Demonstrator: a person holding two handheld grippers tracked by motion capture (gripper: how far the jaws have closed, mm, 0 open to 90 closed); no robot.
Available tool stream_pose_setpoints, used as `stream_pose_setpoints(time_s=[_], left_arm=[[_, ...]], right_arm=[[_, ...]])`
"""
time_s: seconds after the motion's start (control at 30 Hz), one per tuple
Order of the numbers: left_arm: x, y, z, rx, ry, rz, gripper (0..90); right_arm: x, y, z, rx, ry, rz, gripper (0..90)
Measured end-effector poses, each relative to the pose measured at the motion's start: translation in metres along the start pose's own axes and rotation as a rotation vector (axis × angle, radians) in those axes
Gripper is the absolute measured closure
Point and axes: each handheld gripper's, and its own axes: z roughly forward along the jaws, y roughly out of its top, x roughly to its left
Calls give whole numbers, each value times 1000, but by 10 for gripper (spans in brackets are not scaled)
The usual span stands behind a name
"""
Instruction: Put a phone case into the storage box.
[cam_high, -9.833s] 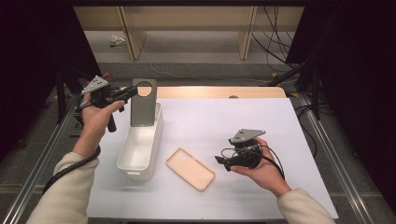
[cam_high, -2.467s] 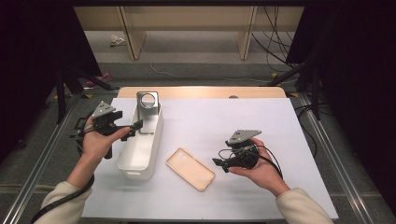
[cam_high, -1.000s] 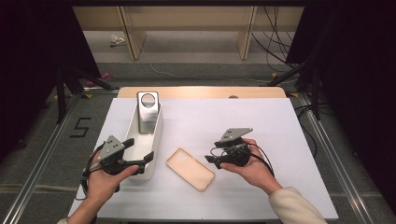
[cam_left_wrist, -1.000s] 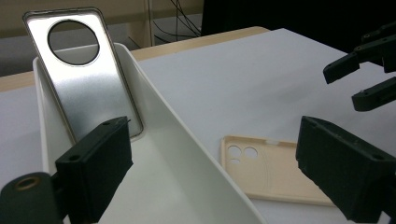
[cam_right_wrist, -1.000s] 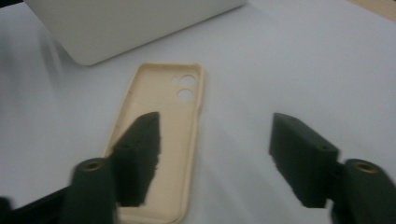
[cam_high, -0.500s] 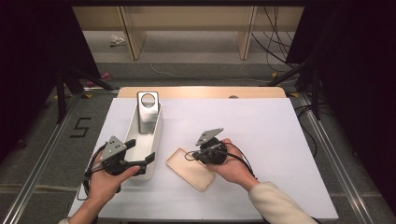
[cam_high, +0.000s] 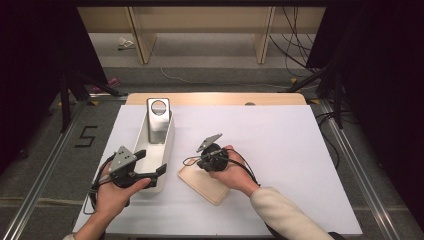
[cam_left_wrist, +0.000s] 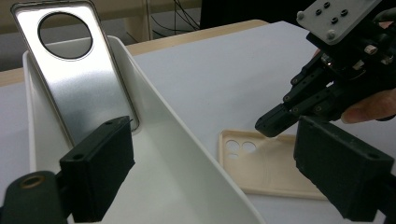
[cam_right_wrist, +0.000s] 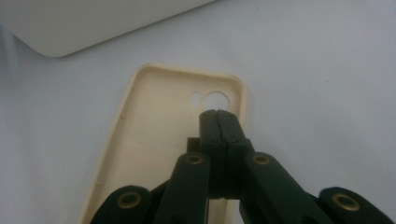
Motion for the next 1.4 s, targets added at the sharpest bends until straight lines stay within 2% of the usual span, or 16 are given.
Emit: stream_pose_setpoints(time_s=[0.4, 0.57, 0.83, 1.23, 1.4], left_arm=[[-1, -1, 1, 6, -2, 7, 118], [-1, -1, 1, 6, -2, 9, 119], [-2, -1, 1, 10, -4, 16, 120], [-3, -2, 1, 16, -6, 27, 124], [-4, -1, 1, 14, -7, 30, 127]], right_arm=[[-2, 3, 13, 31, -19, 6, 900], [-5, 1, 14, 35, -23, 24, 900], [-10, -1, 11, 52, -60, 47, 900], [-23, -7, 1, 98, -142, 142, 900], [-30, -12, -4, 113, -154, 179, 900]])
